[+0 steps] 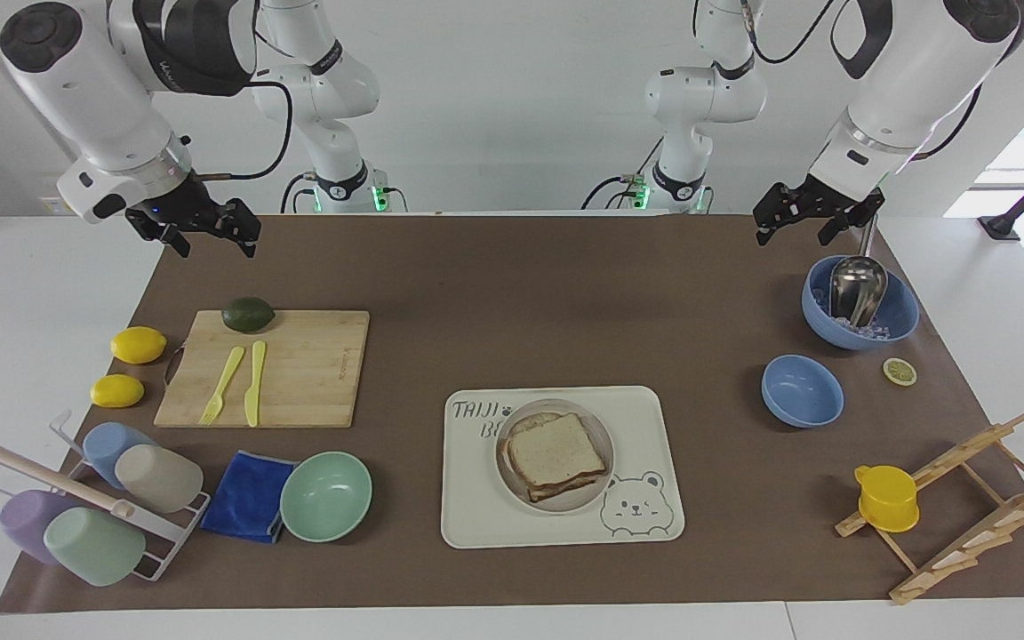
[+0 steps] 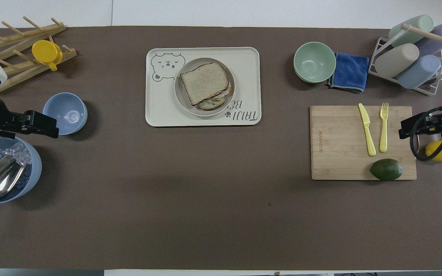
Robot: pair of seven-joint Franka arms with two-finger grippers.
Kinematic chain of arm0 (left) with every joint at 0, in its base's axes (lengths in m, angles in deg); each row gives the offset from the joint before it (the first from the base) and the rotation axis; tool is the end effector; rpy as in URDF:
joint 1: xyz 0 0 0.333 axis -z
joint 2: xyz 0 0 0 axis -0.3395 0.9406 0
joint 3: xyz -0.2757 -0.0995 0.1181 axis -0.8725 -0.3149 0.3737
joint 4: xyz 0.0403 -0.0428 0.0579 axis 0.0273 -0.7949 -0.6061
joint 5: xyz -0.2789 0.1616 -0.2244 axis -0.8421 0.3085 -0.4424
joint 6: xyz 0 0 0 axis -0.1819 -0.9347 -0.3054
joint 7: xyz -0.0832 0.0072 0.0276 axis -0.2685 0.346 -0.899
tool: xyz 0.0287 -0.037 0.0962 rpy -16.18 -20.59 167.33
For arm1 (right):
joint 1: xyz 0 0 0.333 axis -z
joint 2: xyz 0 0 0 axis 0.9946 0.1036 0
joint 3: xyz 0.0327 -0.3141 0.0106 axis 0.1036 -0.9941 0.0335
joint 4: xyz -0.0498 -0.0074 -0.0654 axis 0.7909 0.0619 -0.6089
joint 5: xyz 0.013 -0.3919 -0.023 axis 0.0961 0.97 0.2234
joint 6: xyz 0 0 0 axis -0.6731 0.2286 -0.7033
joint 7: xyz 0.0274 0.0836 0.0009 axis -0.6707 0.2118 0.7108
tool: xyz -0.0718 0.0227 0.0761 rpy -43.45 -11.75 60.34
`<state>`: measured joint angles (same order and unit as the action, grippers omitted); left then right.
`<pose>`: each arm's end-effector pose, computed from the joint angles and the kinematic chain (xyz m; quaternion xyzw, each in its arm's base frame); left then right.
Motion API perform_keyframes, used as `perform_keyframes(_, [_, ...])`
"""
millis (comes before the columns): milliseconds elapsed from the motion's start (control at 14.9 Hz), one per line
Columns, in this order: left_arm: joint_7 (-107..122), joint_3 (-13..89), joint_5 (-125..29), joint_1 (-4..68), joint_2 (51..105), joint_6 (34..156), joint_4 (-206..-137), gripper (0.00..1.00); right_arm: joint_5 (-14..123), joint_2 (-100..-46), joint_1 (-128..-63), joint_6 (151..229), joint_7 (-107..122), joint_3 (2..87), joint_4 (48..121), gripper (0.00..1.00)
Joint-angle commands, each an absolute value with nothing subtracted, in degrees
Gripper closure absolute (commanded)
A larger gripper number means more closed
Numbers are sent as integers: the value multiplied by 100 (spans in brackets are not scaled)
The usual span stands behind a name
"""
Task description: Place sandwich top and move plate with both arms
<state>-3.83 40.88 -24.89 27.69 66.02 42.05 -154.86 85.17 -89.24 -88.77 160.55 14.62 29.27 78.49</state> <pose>0.5277 -0.0764 0.6121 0.9979 -0.0350 -0.0530 0.0146 0.5377 -0.0347 0.5733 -0.9973 0.0190 0.0708 0.0015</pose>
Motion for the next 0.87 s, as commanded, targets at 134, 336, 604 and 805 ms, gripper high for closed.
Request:
perform_keyframes(134, [-448,4072,-2393,2776,6647,4025,-15314,0,8501,-8975,-8827,15992,1375,2945,7852,0])
perform_keyframes(336, [-422,4063,-2376,2776,6621,4069,-15358,0,8501,-8975,-8827,15992,1375,2945,7852,0])
perform_keyframes(604, [-422,4063,-2367,2793,6595,4078,-15384,0,8501,-8975,-8827,15992,1375,2945,7852,0])
perform_keyframes(805, [-414,4063,-2375,2776,6595,4087,-15411,0,8501,-8975,-8827,15992,1375,2945,7852,0])
